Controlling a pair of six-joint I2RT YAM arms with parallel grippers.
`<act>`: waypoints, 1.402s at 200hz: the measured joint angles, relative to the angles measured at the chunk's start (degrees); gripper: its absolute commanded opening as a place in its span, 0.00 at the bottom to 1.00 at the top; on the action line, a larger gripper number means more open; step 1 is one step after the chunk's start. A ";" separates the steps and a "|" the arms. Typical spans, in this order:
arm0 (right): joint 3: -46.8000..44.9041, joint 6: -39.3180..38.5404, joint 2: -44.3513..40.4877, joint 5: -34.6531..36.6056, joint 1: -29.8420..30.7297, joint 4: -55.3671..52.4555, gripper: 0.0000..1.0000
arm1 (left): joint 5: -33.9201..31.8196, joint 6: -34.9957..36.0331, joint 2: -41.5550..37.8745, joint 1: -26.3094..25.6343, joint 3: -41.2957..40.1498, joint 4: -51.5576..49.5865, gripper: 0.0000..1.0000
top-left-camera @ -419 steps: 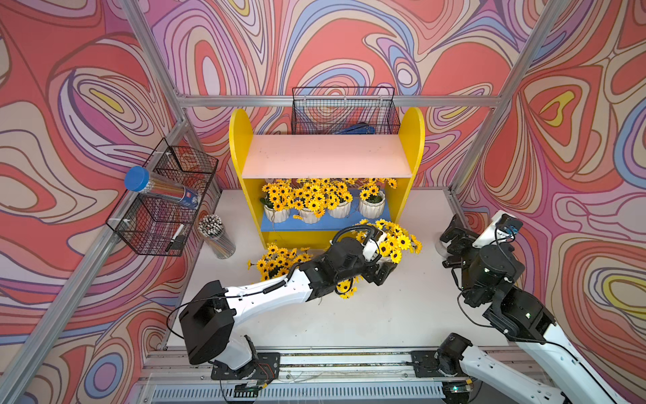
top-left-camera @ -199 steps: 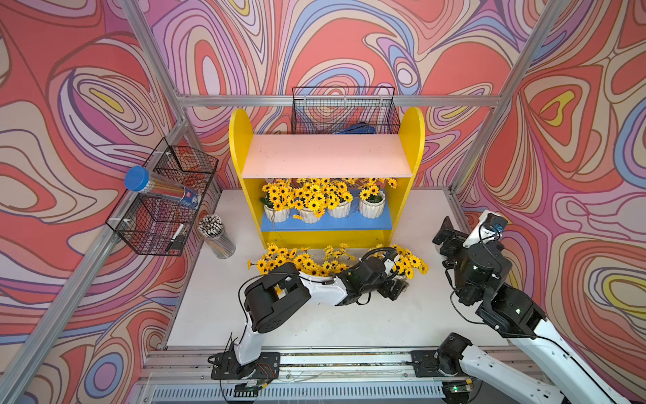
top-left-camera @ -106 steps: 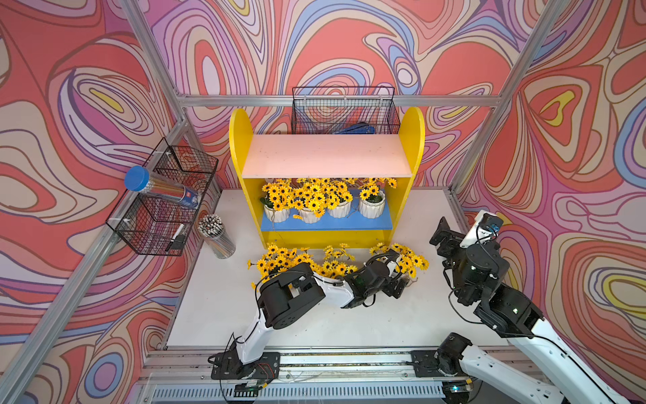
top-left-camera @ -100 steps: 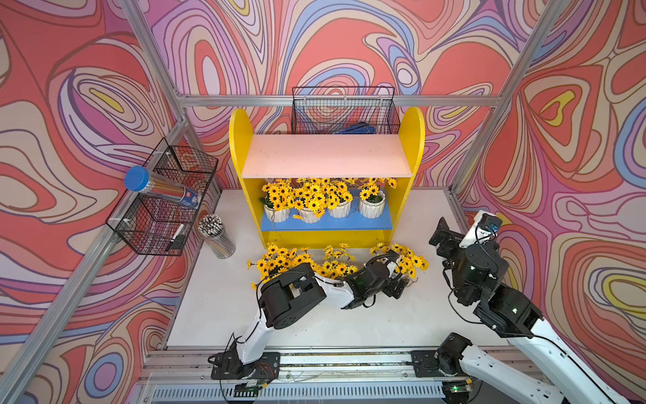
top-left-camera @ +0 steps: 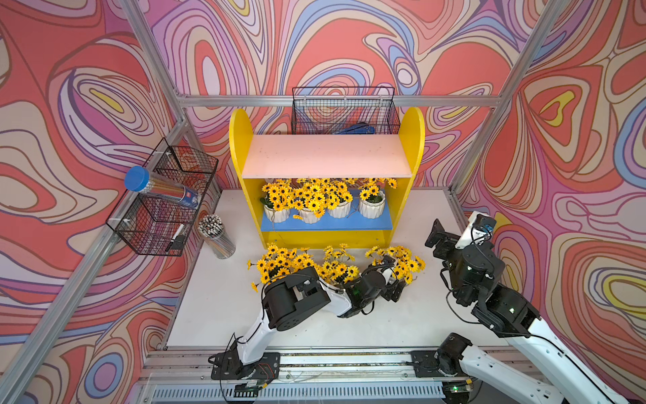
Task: Take the sunflower pots off the shelves
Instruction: Place the sunflower pot at the center of the board.
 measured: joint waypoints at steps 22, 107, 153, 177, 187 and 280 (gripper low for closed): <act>0.00 0.76 -0.02 -1.11 0.00 -0.76 0.98 | -1.64 -0.31 -1.01 -0.33 -1.07 -0.74 0.57; 0.15 3.72 -0.57 -7.06 0.00 -6.69 0.98 | -6.16 -1.86 -2.51 -1.05 -2.23 -6.69 1.00; 0.55 3.15 -0.07 -9.14 0.00 -7.10 0.98 | -6.54 2.25 -2.51 -1.73 -4.59 -5.33 1.00; 1.77 2.62 1.20 -10.27 0.00 -7.13 0.98 | -6.67 3.23 -2.51 -2.10 -4.59 -5.44 1.00; 2.29 2.45 1.62 -10.51 0.00 -7.10 0.98 | -6.71 3.30 -2.86 -2.43 -4.59 -6.16 1.00; 3.04 2.93 1.90 -13.35 0.00 -8.70 0.98 | -12.83 0.17 -13.66 -7.30 -7.89 -19.34 1.00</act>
